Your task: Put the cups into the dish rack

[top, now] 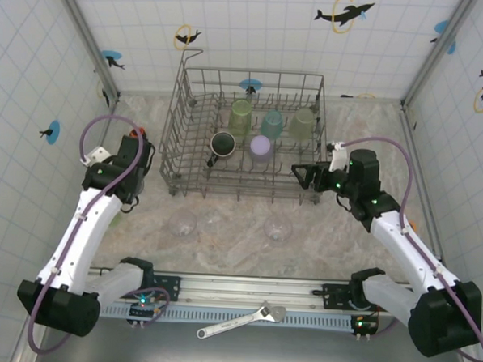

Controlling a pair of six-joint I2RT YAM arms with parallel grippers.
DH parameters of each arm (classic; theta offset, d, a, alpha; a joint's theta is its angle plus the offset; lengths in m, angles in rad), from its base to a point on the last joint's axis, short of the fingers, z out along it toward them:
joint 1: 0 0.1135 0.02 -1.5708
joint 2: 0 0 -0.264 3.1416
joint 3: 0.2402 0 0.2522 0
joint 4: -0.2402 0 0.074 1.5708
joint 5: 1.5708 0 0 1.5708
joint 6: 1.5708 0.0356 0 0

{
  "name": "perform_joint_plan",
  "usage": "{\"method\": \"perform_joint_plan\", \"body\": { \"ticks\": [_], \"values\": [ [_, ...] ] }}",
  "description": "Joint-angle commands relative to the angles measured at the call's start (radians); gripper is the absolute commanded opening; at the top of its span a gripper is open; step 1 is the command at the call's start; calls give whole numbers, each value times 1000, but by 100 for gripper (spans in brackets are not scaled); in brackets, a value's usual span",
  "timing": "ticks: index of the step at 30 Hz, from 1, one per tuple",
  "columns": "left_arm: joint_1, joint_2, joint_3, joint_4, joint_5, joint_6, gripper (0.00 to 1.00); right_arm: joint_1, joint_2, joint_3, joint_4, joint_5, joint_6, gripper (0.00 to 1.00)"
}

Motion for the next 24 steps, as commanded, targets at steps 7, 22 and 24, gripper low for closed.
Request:
{"method": "perform_joint_plan", "body": {
  "ticks": [7, 22, 24],
  "values": [
    [118, -28, -139, 61, 126, 124, 97, 15, -12, -16, 31, -22, -4, 100],
    [302, -31, -215, 228, 204, 323, 97, 53, 8, 1, 25, -49, 8, 100],
    [327, -12, -241, 259, 261, 350, 97, 73, 14, 9, 16, -40, 7, 100]
  ]
}}
